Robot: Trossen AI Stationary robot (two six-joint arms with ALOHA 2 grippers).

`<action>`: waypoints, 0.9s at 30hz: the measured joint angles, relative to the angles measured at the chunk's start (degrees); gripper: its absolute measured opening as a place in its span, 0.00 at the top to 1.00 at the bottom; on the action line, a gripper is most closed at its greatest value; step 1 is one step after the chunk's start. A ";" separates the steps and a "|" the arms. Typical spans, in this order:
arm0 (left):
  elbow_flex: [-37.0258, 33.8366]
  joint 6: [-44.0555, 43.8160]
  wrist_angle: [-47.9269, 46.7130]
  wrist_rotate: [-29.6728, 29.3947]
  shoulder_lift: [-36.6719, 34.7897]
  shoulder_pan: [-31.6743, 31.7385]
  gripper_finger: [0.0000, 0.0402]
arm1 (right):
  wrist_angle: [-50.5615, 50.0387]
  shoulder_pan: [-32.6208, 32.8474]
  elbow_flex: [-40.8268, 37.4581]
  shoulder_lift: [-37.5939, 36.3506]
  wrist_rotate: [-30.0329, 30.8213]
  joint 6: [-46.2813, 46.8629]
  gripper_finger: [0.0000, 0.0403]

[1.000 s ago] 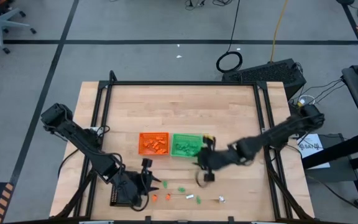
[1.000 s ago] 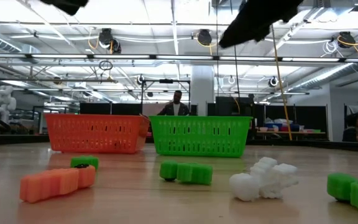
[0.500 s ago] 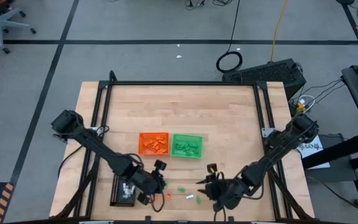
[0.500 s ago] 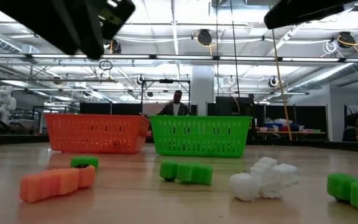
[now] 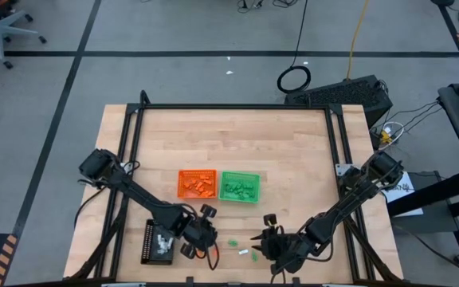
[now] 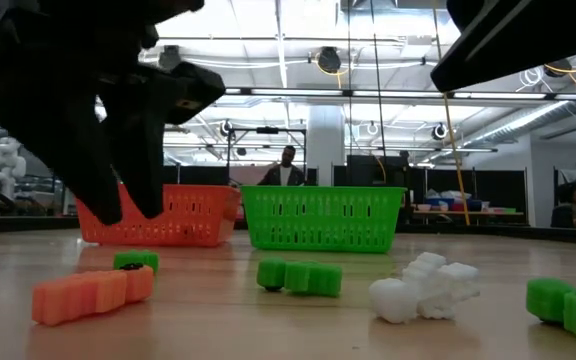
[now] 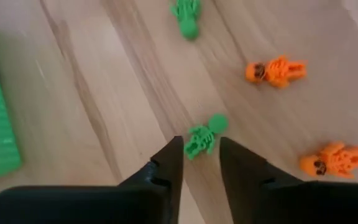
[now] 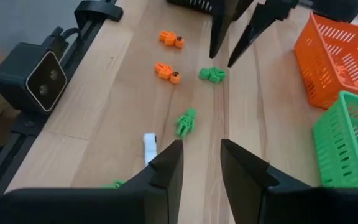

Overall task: Sort Halloween decoration
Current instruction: Put the green skeleton toy into the green bin

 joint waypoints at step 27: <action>0.13 16.44 1.27 1.18 4.50 0.70 0.62 | 0.18 -0.17 0.00 -0.02 1.29 0.01 0.77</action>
